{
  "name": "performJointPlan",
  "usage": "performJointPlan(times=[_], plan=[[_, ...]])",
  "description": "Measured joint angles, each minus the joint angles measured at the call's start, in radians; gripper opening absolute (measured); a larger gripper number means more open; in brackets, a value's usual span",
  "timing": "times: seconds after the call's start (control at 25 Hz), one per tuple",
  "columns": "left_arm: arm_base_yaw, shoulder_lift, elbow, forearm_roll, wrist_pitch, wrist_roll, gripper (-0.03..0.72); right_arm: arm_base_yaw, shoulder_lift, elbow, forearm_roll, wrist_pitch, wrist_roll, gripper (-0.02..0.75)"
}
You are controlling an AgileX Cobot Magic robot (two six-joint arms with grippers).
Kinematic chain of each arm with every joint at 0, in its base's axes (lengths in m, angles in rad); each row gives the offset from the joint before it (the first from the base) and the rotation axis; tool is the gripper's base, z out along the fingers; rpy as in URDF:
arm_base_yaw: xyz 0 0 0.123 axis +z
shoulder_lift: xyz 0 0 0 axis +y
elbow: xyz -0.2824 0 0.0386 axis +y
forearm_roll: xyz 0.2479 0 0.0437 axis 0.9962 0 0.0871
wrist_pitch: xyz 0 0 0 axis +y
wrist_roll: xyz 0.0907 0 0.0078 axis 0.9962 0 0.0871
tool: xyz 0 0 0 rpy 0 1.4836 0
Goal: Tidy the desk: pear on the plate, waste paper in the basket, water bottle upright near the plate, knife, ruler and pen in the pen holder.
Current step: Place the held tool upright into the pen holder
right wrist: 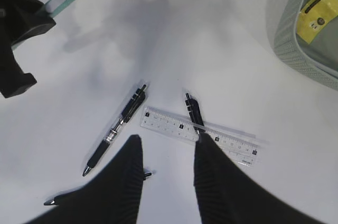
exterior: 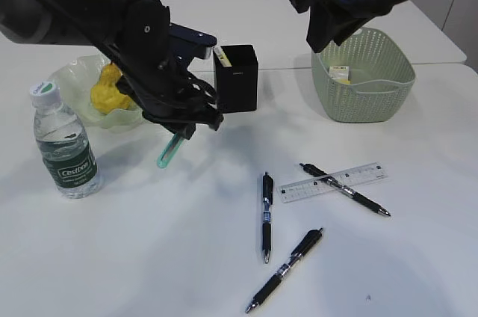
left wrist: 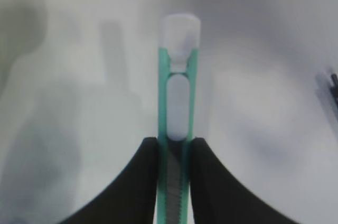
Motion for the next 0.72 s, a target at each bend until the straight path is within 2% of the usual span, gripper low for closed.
performJointPlan(times=[0.52, 0.72], plan=[[0.000, 0.001, 0.000, 0.039, -0.308, 0.000, 0.115, 0.000, 0.000, 0.000, 0.000, 0.000, -0.009, 0.280], [0.028, 0.001, 0.000, 0.052, -0.394, 0.000, 0.115, 0.000, 0.000, 0.000, 0.000, 0.000, -0.011, 0.280]])
